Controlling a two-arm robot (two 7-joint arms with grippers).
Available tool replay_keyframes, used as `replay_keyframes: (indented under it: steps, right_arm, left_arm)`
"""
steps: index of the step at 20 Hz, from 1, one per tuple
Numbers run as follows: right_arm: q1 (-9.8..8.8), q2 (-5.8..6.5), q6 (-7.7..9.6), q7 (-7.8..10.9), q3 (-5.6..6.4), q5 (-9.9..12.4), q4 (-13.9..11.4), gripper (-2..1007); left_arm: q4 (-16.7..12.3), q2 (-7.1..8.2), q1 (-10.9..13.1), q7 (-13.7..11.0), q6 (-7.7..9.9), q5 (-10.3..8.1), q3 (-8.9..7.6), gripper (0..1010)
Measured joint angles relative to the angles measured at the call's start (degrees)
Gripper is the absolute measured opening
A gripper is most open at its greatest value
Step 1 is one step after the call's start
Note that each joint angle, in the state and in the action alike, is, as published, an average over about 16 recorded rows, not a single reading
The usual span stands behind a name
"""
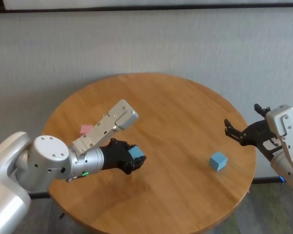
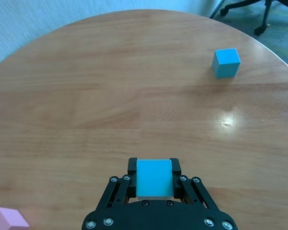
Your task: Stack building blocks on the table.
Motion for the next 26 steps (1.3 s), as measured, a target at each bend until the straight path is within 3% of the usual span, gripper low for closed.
replay_keyframes:
  steps: [14,26]
  right_arm:
    - [0.00,0.00,0.00,0.00,0.00,0.00,0.00,1005]
    - [0.00,0.00,0.00,0.00,0.00,0.00,0.00,1005]
  left_arm:
    - [6.88,-4.72,-3.35,-1.93,0.10,2.24,1.78,401]
    - [8.51,-6.87,-2.89,-1.43,0.25,0.26,0.42,401]
